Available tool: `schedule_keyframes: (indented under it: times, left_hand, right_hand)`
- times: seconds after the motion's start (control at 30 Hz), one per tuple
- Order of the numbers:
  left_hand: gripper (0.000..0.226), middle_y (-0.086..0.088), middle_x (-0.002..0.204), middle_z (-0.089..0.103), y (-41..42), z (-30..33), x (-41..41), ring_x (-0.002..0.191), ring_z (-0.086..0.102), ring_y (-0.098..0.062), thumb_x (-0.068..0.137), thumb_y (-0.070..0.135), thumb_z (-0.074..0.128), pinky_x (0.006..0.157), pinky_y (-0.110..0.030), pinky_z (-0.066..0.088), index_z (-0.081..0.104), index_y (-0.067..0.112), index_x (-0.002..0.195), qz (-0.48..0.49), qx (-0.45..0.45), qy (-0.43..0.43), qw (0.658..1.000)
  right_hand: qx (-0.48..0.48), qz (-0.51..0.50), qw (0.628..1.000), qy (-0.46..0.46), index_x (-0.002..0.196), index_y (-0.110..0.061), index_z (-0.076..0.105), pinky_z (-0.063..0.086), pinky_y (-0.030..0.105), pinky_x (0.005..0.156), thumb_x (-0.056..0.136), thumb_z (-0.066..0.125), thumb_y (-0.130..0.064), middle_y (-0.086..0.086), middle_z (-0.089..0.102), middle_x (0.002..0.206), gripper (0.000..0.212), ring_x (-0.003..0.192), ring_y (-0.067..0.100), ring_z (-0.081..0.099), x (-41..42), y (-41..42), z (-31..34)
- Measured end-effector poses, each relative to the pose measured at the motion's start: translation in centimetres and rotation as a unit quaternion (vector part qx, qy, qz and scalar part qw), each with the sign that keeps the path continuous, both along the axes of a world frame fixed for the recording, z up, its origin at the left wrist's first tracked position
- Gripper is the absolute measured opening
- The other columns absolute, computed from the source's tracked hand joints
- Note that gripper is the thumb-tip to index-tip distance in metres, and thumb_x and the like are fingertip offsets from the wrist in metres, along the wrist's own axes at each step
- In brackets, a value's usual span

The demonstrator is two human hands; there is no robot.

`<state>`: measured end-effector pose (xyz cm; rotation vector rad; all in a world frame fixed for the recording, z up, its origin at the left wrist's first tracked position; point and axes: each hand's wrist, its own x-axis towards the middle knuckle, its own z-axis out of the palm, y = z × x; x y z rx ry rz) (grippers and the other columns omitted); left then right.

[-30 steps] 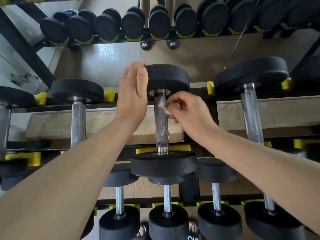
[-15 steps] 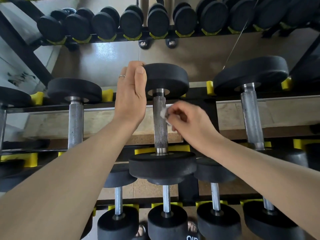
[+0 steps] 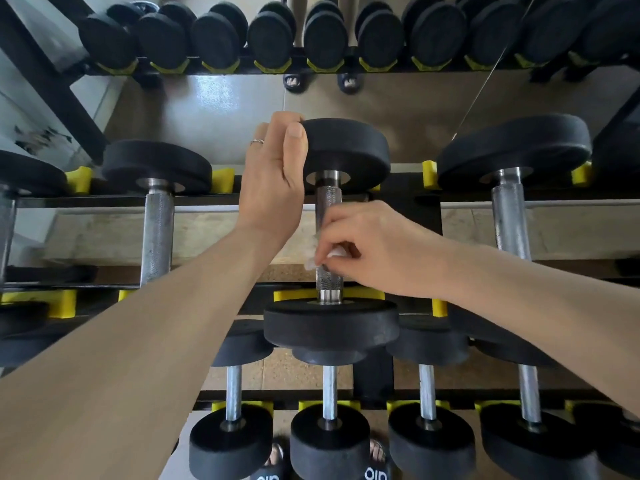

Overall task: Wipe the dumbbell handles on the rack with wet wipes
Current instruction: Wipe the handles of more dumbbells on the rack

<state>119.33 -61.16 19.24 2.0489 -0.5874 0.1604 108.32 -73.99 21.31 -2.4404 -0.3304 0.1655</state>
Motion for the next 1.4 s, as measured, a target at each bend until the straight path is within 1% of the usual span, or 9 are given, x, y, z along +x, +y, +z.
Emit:
schedule_keyframes:
  times: [0.13, 0.27, 0.33, 0.5, 0.67, 0.8, 0.93, 1.2, 1.4]
  left_hand:
    - [0.034, -0.003, 0.090, 0.049, 0.1, -0.1, 0.1, 0.089, 0.043, -0.021, 0.110, 0.028, 0.024, 0.080, -0.031, 0.039, 0.051, 0.007, 0.103, -0.018, 0.004, -0.009, 1.000]
    - [0.035, -0.006, 0.095, 0.054, 0.0, -0.1, 0.2, 0.093, 0.046, -0.022, 0.110, 0.030, 0.024, 0.081, -0.030, 0.040, 0.052, 0.010, 0.104, -0.010, -0.003, 0.006, 1.000]
    - [0.034, -0.005, 0.093, 0.053, 0.1, 0.0, 0.0, 0.092, 0.046, -0.022, 0.111, 0.027, 0.024, 0.081, -0.034, 0.041, 0.051, 0.008, 0.103, -0.024, 0.003, -0.013, 1.000]
    - [0.035, -0.002, 0.119, 0.050, 0.6, 0.7, 0.1, 0.109, 0.045, -0.021, 0.110, 0.039, 0.024, 0.097, -0.039, 0.041, 0.049, 0.018, 0.121, -0.030, 0.066, 0.067, 0.995]
    - [0.027, 0.002, 0.106, 0.050, 3.9, 2.7, -2.5, 0.093, 0.047, -0.017, 0.098, 0.037, 0.055, 0.082, -0.029, 0.041, 0.049, 0.014, 0.111, -0.011, 0.091, -0.048, 0.995]
    - [0.021, 0.009, 0.093, 0.064, 4.5, 3.0, -4.6, 0.079, 0.066, -0.008, 0.098, 0.049, 0.055, 0.066, -0.022, 0.053, 0.052, 0.030, 0.104, -0.187, 0.169, 0.152, 0.956]
    - [0.023, 0.006, 0.086, 0.065, 3.6, 1.2, -4.7, 0.077, 0.064, -0.009, 0.094, 0.046, 0.066, 0.064, -0.020, 0.050, 0.053, 0.027, 0.097, -0.132, 0.151, 0.146, 0.969]
    - [0.023, 0.013, 0.073, 0.045, 2.3, -0.2, -5.0, 0.069, 0.046, -0.003, 0.104, 0.032, 0.052, 0.059, -0.012, 0.033, 0.043, 0.026, 0.084, -0.083, 0.149, 0.037, 0.985]
    - [0.037, -0.002, 0.066, 0.051, 2.9, -0.8, -5.1, 0.059, 0.043, -0.009, 0.099, 0.039, 0.060, 0.054, -0.021, 0.034, 0.052, 0.013, 0.074, -0.068, 0.113, 0.142, 0.981]
  right_hand:
    - [0.003, 0.025, 0.988, 0.151, 0.091, -0.032, 0.077, 0.051, 0.017, 0.076, 0.091, 0.066, -0.022, -0.018, 0.066, 0.088, 0.015, 0.084, -0.003, 0.062, -1.4, -1.2, 1.1]
    - [0.085, -0.143, 0.986, 0.023, 0.096, -0.026, 0.076, 0.055, 0.025, 0.082, 0.093, 0.065, -0.018, -0.013, 0.064, 0.094, 0.014, 0.084, 0.003, 0.064, -0.7, -0.3, 0.9]
    - [0.061, -0.102, 0.993, -0.009, 0.097, -0.022, 0.076, 0.053, 0.024, 0.083, 0.092, 0.065, -0.019, -0.013, 0.062, 0.096, 0.012, 0.087, 0.004, 0.062, -1.5, 0.7, 0.0]
    - [0.092, -0.118, 0.981, 0.120, 0.098, -0.027, 0.076, 0.055, 0.025, 0.085, 0.093, 0.066, -0.019, -0.012, 0.068, 0.093, 0.013, 0.087, 0.003, 0.066, -2.8, -0.1, 0.1]
    - [0.404, -0.335, 0.840, 0.137, 0.100, -0.010, 0.074, 0.059, 0.039, 0.088, 0.092, 0.066, -0.005, 0.009, 0.075, 0.083, 0.013, 0.079, 0.021, 0.074, -0.4, 0.8, 0.3]
    - [0.496, -0.370, 0.769, 0.160, 0.108, -0.003, 0.071, 0.059, 0.042, 0.091, 0.094, 0.059, -0.002, 0.015, 0.076, 0.099, 0.018, 0.092, 0.026, 0.075, -0.5, 1.5, 0.3]
    - [0.548, -0.440, 0.694, 0.157, 0.114, 0.002, 0.062, 0.062, 0.041, 0.082, 0.101, 0.047, -0.007, 0.023, 0.074, 0.098, 0.022, 0.088, 0.032, 0.075, -0.6, 1.6, 0.3]
    - [0.277, -0.492, 0.807, 0.173, 0.102, -0.027, 0.062, 0.052, 0.038, 0.085, 0.105, 0.028, -0.048, -0.003, 0.070, 0.094, 0.040, 0.091, 0.015, 0.065, -4.0, 4.3, -2.1]
    - [0.324, -0.565, 0.750, 0.113, 0.093, -0.025, 0.066, 0.055, 0.041, 0.085, 0.104, 0.030, -0.044, -0.002, 0.072, 0.089, 0.043, 0.090, 0.019, 0.069, -4.2, 5.1, -2.9]
